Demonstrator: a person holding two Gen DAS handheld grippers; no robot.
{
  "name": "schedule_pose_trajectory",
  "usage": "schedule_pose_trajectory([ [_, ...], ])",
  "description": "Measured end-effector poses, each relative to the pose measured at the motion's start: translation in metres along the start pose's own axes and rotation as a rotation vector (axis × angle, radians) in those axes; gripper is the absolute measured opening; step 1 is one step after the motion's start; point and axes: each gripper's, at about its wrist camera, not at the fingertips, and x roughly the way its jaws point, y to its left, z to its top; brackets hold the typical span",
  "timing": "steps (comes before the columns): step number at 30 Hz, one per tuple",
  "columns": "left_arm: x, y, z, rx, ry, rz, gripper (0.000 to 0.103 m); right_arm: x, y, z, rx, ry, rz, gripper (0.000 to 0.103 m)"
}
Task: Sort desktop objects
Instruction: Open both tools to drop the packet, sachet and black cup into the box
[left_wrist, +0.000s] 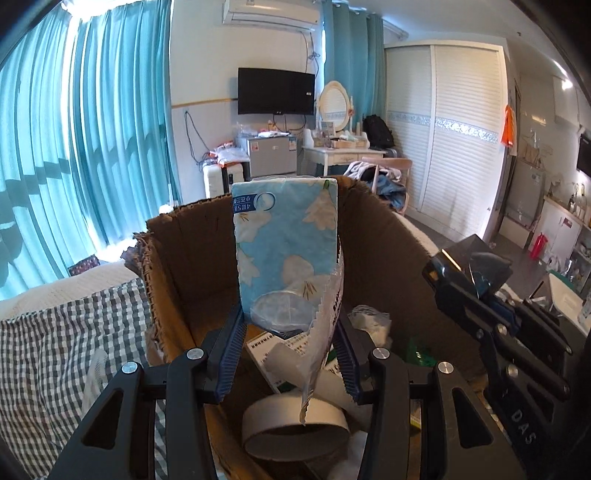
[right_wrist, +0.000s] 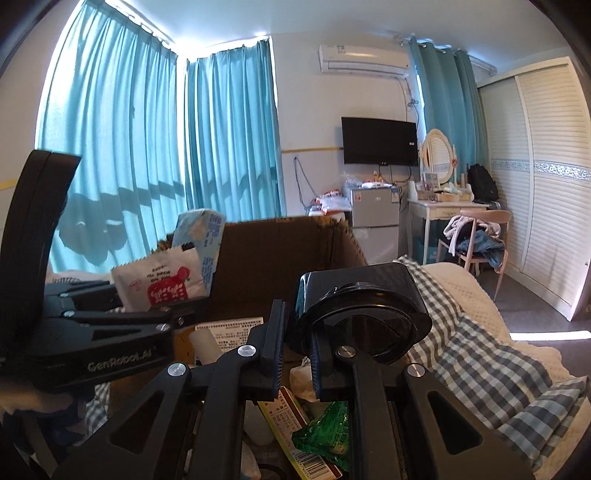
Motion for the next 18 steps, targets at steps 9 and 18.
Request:
schedule_pose_trajectory([
  [9, 0.019, 0.003, 0.002, -0.020, 0.062, 0.024, 0.054, 0.035, -0.013, -0.015, 0.025, 0.210, 0.019, 0.011],
  [18, -0.002, -0.003, 0.020, -0.012, -0.007, 0.065, 0.090, 0.016, -0.012, -0.009, 0.021, 0.197, -0.001, 0.058],
])
